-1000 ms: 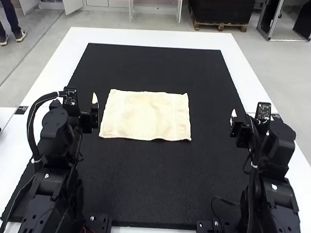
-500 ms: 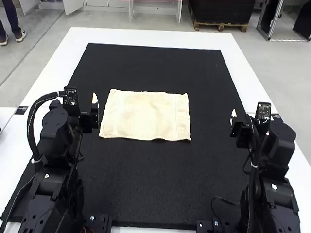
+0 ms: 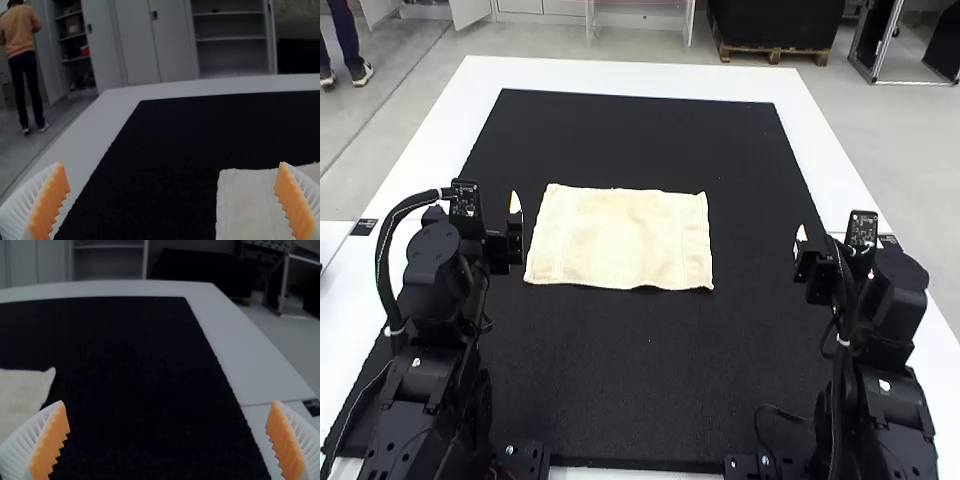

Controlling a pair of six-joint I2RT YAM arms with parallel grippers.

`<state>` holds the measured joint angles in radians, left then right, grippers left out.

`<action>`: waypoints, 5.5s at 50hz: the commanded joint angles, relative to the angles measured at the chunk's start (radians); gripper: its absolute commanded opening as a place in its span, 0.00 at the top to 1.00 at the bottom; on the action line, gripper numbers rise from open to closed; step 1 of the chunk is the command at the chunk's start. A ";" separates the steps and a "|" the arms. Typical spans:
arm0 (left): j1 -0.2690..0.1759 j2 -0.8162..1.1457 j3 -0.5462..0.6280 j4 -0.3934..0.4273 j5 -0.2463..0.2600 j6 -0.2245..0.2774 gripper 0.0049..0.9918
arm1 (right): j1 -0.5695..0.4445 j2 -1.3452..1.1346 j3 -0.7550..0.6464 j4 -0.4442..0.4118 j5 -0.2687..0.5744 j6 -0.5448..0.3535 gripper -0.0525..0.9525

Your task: Fold the towel.

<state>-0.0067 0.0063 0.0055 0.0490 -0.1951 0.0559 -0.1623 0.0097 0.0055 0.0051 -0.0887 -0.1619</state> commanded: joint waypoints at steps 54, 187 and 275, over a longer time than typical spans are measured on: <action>0.001 -0.009 -0.004 0.029 0.025 0.061 0.03 | -0.006 -0.008 -0.006 0.012 -0.013 -0.179 0.05; 0.099 1.488 0.746 0.215 0.258 -0.057 0.03 | 0.302 1.584 0.751 0.598 -0.037 0.203 0.12; 0.119 1.862 0.875 0.322 0.339 0.009 0.03 | 0.406 2.026 0.999 0.496 -0.157 0.274 0.04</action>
<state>0.1009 1.8484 0.8490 0.3565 0.1318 0.0498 0.2363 2.0151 0.9703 0.4881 -0.2367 0.1127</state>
